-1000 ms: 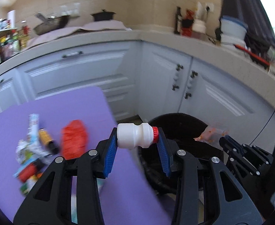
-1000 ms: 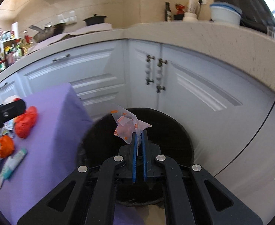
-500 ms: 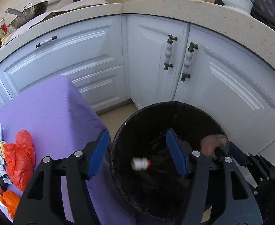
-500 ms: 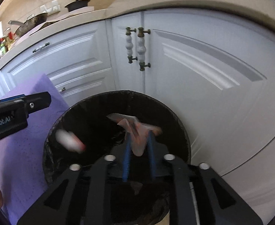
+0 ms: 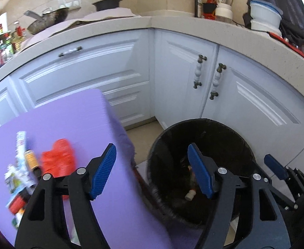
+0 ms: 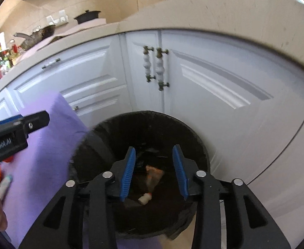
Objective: Collect trash
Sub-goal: 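Move both tools back over the table toward the remaining trash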
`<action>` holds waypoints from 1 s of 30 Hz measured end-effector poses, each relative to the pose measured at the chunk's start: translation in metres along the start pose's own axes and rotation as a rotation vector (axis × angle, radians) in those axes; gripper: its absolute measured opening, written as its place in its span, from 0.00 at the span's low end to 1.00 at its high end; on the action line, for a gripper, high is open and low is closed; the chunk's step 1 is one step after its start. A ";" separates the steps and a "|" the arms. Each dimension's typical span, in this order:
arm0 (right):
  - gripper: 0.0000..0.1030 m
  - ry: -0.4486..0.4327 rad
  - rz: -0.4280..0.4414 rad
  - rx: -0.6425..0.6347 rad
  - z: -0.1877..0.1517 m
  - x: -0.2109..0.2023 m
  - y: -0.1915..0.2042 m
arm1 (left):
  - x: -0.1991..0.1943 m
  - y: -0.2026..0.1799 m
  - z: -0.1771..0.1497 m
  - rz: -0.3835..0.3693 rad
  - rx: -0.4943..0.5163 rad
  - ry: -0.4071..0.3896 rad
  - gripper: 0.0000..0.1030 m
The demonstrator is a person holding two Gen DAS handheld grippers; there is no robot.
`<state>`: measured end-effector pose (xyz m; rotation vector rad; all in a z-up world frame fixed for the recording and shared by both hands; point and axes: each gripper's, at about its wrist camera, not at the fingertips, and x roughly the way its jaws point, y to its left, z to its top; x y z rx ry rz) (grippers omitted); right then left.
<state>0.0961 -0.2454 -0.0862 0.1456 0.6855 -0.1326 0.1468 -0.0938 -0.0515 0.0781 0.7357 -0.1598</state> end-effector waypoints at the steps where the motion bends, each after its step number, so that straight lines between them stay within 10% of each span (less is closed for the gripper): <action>1: 0.41 -0.006 0.011 -0.002 0.000 -0.005 0.004 | -0.007 0.006 -0.002 0.007 -0.004 -0.005 0.68; 30: 0.50 0.097 0.315 -0.266 -0.060 -0.061 0.190 | -0.150 0.211 -0.126 0.383 -0.287 -0.042 0.74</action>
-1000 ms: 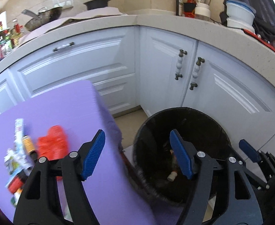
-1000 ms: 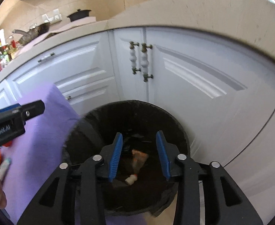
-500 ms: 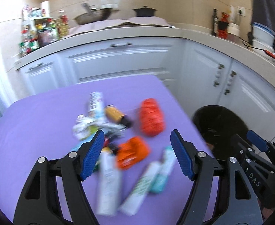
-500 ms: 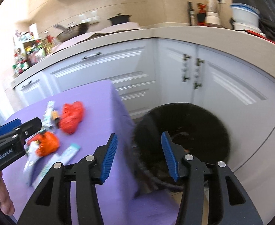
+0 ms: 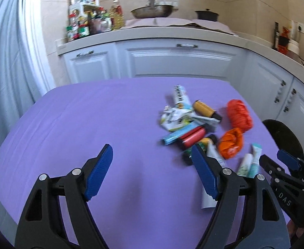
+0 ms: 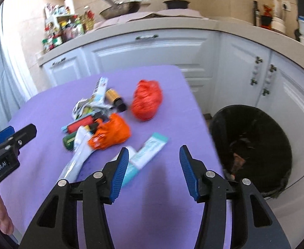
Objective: Collect trash
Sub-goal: 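Move both tools back over the table toward the remaining trash, then grasp the teal toothpaste tube with the right tool while the left tool grasps the white tube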
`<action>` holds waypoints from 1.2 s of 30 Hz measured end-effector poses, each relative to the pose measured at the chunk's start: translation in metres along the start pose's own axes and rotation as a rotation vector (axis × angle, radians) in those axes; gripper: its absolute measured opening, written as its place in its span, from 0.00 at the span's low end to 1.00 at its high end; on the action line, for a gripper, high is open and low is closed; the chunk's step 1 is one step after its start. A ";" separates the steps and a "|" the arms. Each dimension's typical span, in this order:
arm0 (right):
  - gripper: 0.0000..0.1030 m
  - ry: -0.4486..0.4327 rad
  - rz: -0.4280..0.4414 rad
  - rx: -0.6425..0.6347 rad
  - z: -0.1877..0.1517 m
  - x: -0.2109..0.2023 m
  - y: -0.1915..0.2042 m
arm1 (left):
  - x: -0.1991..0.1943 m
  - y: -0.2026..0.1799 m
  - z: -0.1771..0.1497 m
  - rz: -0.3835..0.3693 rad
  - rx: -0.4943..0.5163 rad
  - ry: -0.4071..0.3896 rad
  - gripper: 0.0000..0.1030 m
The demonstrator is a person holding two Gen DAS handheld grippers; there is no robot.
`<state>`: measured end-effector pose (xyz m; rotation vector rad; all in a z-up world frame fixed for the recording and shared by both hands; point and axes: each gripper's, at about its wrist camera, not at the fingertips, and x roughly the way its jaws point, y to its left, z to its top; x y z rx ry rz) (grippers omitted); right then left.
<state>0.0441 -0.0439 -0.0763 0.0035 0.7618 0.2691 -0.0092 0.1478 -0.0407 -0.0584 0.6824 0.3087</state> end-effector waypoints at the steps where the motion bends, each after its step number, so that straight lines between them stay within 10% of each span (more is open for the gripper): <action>1: 0.50 0.012 -0.001 -0.014 -0.001 0.003 0.005 | 0.000 0.003 -0.001 0.004 -0.006 0.002 0.74; 23: 0.50 0.079 -0.087 -0.023 -0.016 0.008 -0.006 | 0.007 0.010 -0.011 -0.023 -0.038 0.026 0.74; 30: 0.16 0.081 -0.061 -0.035 -0.018 0.007 -0.006 | 0.006 0.005 -0.015 -0.037 -0.037 0.035 0.74; 36: 0.11 0.056 -0.048 -0.038 -0.018 -0.001 -0.008 | 0.000 -0.007 -0.016 -0.062 -0.022 0.022 0.74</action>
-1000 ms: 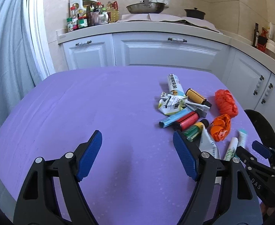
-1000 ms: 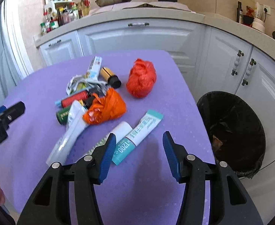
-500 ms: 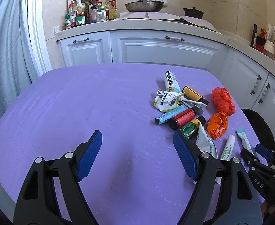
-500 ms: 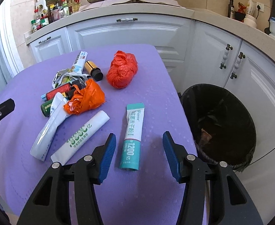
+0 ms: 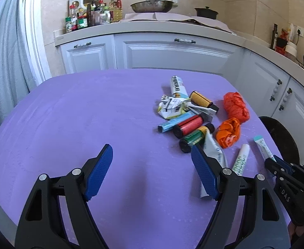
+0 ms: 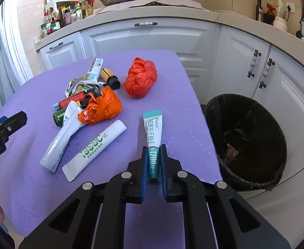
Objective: Collect trash
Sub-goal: 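Grasp the teal toothpaste tube with the right tool while the left tool grasps the white tube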
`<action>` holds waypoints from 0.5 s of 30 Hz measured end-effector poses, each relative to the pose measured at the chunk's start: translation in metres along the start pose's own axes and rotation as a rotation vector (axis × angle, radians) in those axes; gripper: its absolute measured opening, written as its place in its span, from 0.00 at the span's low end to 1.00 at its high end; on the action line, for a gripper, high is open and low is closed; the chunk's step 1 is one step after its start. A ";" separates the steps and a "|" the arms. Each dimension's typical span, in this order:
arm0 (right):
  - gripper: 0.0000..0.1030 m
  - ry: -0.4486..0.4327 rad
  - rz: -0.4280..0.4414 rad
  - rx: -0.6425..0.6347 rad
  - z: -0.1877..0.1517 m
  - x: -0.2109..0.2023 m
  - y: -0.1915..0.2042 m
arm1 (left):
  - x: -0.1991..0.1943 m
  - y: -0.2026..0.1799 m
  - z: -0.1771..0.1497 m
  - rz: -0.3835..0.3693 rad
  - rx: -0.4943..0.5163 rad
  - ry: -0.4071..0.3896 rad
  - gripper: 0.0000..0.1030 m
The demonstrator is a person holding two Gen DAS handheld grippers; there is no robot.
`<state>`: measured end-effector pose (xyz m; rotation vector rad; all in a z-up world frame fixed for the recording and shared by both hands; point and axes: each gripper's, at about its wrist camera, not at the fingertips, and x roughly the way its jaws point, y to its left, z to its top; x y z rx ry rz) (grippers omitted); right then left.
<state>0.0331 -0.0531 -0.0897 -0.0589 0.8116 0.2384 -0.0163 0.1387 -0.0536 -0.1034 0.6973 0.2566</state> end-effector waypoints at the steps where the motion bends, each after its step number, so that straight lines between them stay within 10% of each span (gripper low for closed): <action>1: 0.11 -0.008 -0.004 -0.002 0.001 -0.002 -0.001 | -0.001 -0.001 0.000 -0.003 0.002 -0.002 0.74; 15: 0.11 -0.069 -0.046 0.054 0.001 -0.016 -0.037 | 0.004 -0.046 -0.010 -0.055 0.068 0.028 0.70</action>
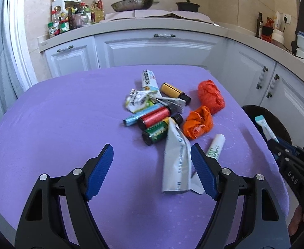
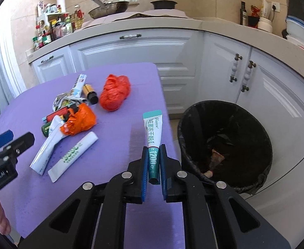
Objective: Collect trash
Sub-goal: 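Grasp the teal toothpaste tube with the right tool while the left tool grasps the white tube, then carry both tubes over the black bin and open both tools to drop them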
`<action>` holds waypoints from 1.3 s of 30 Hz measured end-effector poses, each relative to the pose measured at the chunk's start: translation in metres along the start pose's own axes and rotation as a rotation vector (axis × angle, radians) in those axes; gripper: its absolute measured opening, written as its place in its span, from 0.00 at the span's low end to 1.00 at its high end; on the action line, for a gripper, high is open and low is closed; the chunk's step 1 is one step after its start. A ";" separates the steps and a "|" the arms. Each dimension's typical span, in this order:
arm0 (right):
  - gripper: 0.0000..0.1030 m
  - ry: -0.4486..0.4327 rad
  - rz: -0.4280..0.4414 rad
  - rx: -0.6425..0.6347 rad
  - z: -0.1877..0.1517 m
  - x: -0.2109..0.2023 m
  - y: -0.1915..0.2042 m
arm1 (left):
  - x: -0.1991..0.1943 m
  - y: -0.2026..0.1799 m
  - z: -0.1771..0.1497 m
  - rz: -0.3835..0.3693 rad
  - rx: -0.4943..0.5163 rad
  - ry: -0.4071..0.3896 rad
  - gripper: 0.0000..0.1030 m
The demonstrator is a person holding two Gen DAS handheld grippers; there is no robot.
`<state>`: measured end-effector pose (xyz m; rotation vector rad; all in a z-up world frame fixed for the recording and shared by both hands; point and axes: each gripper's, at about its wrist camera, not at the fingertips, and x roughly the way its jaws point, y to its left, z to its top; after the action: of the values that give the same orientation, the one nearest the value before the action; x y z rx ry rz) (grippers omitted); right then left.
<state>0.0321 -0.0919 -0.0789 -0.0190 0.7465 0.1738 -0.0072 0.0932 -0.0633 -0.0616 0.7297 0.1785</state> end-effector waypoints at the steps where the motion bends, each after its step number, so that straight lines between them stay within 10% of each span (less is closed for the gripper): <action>1: 0.11 -0.002 -0.001 0.004 0.000 0.000 -0.003 | 0.002 -0.002 -0.001 -0.006 0.000 0.007 0.67; 21: 0.11 0.003 0.011 0.057 -0.005 0.007 -0.036 | 0.021 -0.019 -0.016 -0.043 0.012 0.080 0.22; 39: 0.11 -0.064 -0.041 0.056 0.009 -0.009 -0.049 | -0.021 -0.052 0.025 -0.115 0.059 -0.070 0.20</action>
<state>0.0394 -0.1412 -0.0685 0.0244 0.6865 0.1140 0.0036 0.0425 -0.0309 -0.0410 0.6589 0.0494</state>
